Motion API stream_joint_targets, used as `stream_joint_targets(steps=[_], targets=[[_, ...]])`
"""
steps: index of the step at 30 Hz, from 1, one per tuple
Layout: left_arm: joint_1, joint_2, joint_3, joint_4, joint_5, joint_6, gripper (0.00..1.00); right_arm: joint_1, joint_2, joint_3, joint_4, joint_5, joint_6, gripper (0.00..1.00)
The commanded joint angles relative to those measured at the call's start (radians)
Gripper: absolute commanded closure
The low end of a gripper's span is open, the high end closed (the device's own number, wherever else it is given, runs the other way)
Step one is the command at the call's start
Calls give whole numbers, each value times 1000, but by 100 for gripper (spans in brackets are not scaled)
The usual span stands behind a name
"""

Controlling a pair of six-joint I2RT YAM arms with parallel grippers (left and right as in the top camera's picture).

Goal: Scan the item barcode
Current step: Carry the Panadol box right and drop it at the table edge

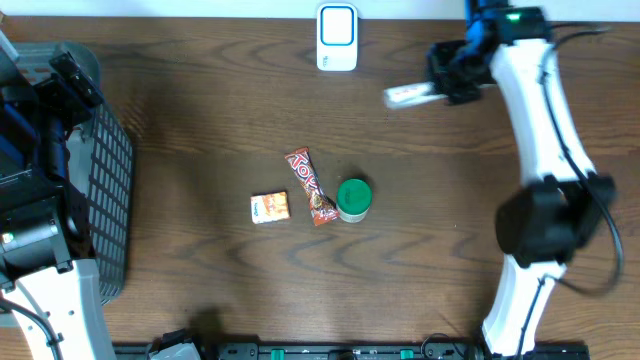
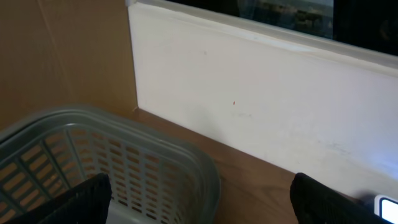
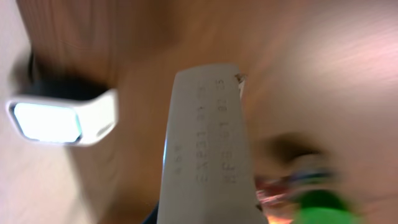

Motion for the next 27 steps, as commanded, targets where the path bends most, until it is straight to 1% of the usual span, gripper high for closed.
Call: stream_joint_targets(steps=[1, 3, 4, 6, 8, 11, 12, 14, 16, 20, 24, 27], targets=[[-3, 1, 4, 2, 10, -8, 9, -25, -95, 11, -154, 437, -59, 99], [-3, 1, 4, 2, 10, -8, 9, -36, -131, 11, -294, 595, 5, 99], [-3, 1, 3, 2, 10, -8, 9, -41, -150, 5, -327, 674, 3, 98], [-3, 1, 4, 2, 10, -8, 9, -45, -179, -6, -327, 758, -114, 98], [-3, 1, 4, 2, 10, -8, 9, -45, -195, -6, -327, 840, -195, 98], [-3, 1, 3, 2, 10, -8, 9, -49, -196, -10, -327, 941, -262, 98], [-3, 1, 4, 2, 10, -8, 9, -54, -196, -23, -327, 975, -269, 95], [-3, 1, 4, 2, 10, -8, 9, -73, -196, -63, -327, 1015, -269, 94], [-3, 1, 4, 2, 10, -8, 9, -108, -194, -129, -327, 1055, -236, 96], [-3, 1, 4, 2, 10, -8, 9, -187, -192, -305, -319, 1137, -98, 99], [-3, 1, 4, 2, 10, -8, 9, -283, -192, -505, -241, 1164, 27, 96], [-3, 1, 4, 2, 10, -8, 9, -361, -192, -630, -151, 1168, 40, 93]])
